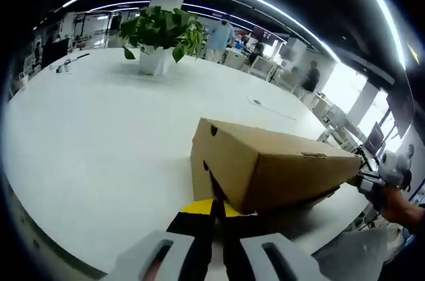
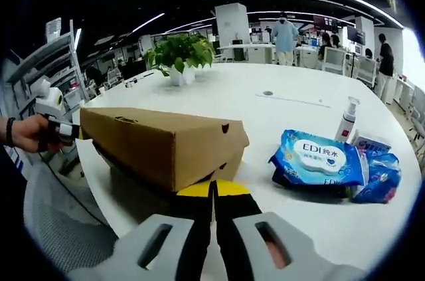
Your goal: Operate the shoe box by opening the lid, removing the specified soft item, and placing it in the target area until the item is outside and the box remains undamaged.
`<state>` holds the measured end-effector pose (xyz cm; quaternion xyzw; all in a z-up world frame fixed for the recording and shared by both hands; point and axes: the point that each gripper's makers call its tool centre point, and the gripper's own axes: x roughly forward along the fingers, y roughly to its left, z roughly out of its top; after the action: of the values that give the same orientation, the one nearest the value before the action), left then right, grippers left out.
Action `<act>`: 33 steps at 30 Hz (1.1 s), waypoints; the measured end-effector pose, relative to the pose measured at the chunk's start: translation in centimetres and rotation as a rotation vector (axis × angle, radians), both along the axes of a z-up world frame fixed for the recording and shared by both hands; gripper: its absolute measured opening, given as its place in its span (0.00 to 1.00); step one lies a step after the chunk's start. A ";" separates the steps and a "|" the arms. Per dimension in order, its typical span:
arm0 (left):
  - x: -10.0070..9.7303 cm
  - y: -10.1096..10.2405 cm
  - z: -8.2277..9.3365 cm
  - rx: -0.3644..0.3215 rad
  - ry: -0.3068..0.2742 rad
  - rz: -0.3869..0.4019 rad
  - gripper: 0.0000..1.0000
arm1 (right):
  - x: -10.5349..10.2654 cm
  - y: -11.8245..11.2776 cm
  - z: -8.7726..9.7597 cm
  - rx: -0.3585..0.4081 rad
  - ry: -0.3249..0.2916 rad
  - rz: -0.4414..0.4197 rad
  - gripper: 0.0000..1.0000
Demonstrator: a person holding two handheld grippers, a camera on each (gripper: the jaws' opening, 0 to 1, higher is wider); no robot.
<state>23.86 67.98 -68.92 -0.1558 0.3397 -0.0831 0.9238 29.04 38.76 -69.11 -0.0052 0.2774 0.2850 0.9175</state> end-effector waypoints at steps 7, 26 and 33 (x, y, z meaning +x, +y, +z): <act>-0.3 0.1 0.0 0.006 0.002 0.001 0.02 | -0.6 0.1 -0.4 0.011 0.015 -0.002 0.00; -1.2 0.9 0.2 0.015 0.006 0.026 0.02 | -1.9 -0.4 -2.2 0.008 0.063 -0.002 0.00; -1.3 1.5 1.1 0.009 -0.013 0.055 0.02 | -1.9 -1.1 -2.0 0.024 0.071 -0.019 0.00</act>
<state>22.57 69.52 -67.86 -0.1601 0.3295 -0.0572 0.9287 27.13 37.69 -71.09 0.0183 0.3067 0.2796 0.9096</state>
